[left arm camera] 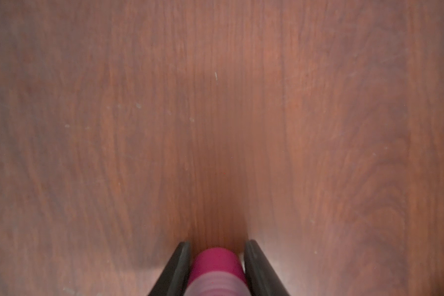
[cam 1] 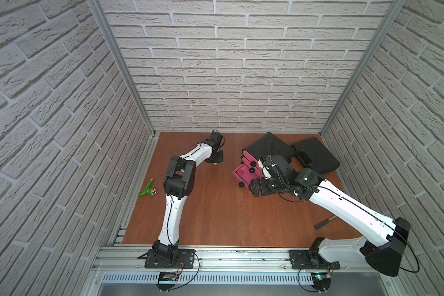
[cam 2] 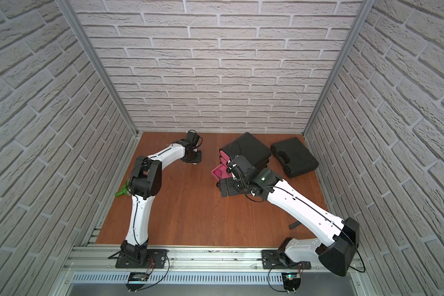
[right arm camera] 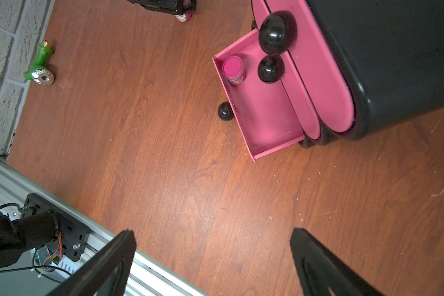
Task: Put the paint cans in the drawer according to color
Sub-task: Pick up the paint can at the center of the board, then place the paint can in the drawer.
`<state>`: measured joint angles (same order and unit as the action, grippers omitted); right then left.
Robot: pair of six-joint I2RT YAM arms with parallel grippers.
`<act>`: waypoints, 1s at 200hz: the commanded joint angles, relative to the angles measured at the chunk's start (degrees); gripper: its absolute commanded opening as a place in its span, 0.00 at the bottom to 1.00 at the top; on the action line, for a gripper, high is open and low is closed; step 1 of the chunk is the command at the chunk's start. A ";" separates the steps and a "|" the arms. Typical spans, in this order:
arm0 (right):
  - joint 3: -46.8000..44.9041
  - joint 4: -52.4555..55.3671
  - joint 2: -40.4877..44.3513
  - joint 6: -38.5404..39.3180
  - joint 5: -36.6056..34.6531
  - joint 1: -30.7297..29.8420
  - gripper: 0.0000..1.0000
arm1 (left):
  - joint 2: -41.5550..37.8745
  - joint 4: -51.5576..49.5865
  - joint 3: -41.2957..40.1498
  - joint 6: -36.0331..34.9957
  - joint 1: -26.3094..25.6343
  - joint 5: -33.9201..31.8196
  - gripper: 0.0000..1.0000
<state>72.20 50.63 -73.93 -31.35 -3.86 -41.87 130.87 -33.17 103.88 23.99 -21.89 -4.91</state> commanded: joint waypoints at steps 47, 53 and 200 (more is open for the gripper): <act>3.18 3.49 1.67 -2.01 -8.70 0.46 1.00 | -16.42 4.38 -8.96 -1.59 -2.31 2.95 0.27; 4.02 4.20 1.45 -1.89 -9.31 0.91 1.00 | -17.85 4.66 -9.86 -1.81 -2.81 2.97 0.27; 9.99 7.18 -0.15 0.61 -6.53 18.31 1.00 | -30.58 22.72 -29.77 -6.14 -25.55 1.11 0.25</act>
<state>81.43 58.13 -74.61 -31.14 -11.97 -24.12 99.48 -18.15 74.91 19.49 -46.02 -3.38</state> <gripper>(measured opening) 0.997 0.365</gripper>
